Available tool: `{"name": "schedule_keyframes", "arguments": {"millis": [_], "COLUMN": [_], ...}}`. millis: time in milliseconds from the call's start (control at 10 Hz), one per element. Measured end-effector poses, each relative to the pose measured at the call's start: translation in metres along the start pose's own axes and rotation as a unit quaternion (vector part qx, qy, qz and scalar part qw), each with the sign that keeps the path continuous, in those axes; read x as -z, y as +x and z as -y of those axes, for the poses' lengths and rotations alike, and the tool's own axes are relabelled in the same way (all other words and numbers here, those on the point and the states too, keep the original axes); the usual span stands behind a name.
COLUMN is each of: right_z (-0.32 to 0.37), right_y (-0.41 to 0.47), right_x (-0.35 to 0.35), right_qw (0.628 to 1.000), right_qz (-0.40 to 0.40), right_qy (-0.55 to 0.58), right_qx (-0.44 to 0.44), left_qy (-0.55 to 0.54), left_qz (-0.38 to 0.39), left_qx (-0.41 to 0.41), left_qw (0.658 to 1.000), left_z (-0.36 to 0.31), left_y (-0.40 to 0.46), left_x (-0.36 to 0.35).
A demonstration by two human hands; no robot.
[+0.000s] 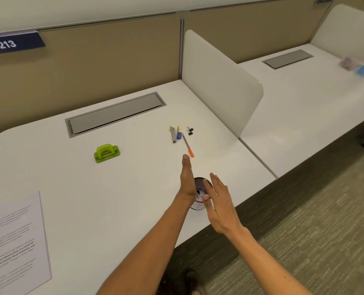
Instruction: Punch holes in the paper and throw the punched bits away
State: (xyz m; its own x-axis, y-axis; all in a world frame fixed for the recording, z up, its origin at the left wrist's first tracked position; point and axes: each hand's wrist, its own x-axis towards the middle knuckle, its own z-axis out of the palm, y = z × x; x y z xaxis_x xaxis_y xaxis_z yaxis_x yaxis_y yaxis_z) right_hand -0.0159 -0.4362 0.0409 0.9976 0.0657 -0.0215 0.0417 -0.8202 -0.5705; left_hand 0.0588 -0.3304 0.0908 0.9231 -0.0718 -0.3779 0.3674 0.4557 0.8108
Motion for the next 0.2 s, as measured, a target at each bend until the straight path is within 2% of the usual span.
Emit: {"name": "schedule_keyframes", "arguments": {"millis": [100,200], "right_z": [-0.0022,-0.0051], "right_y": [0.0008,0.0066], "right_x": [0.0076,0.0131], "right_qw": [0.999,0.995], "right_qz": [0.015,0.038], "right_qy": [-0.028,-0.065], "right_qx": [0.044,0.073], "left_qy": [0.018,-0.011], "left_qz": [-0.003,-0.018], "left_qx": [-0.003,-0.003], "left_qw": [1.0,1.0], "left_z": [0.0,0.0037], "left_y": [-0.0016,0.0059], "left_x": [0.0019,0.0051]}}
